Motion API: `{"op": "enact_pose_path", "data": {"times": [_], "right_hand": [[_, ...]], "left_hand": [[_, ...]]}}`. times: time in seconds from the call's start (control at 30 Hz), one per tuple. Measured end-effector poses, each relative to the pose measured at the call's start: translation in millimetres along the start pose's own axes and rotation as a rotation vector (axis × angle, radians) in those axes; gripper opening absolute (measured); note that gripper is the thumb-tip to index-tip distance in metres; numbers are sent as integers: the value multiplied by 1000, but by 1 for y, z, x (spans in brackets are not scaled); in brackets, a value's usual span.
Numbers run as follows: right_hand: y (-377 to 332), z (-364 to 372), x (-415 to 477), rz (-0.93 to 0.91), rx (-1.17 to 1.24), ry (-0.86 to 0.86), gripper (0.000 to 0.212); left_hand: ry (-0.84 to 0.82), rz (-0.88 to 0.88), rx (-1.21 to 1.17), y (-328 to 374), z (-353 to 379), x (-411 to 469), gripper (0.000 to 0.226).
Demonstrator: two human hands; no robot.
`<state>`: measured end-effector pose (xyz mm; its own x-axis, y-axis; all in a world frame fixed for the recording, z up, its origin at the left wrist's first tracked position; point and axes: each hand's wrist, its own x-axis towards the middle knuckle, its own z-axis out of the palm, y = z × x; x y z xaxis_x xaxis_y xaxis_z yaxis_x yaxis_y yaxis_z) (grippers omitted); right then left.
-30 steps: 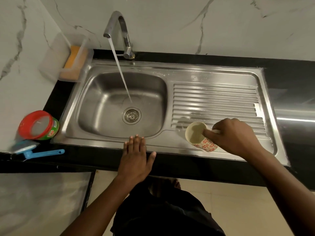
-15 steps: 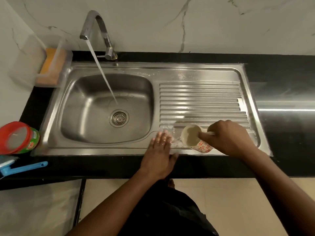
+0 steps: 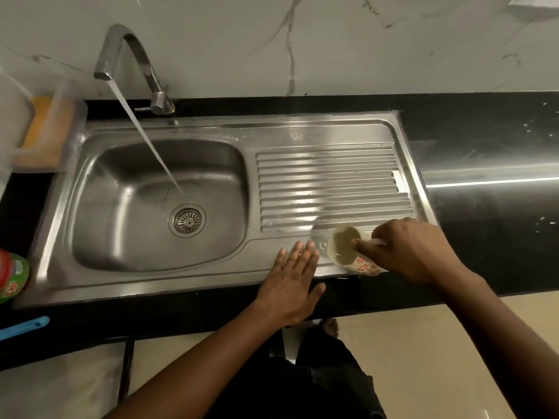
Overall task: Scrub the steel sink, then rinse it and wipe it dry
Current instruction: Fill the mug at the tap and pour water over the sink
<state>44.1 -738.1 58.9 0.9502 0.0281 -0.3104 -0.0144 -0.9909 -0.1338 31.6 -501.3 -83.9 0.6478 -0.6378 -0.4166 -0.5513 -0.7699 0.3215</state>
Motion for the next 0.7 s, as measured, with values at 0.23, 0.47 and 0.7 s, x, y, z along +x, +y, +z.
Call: {"op": "enact_pose_path", "data": {"times": [0.23,0.47,0.7], "right_hand": [[40,-3,-1,-39,27,22,62],[108,-12,-11,11,176,35,62],[100,-17,-6,-93,13,11,59]], "left_hand": [[71,3,-29,36,0,46,67],[126,-288,-94,17,-3,40,64],[139,-352,-158,27,0,37,65]]}}
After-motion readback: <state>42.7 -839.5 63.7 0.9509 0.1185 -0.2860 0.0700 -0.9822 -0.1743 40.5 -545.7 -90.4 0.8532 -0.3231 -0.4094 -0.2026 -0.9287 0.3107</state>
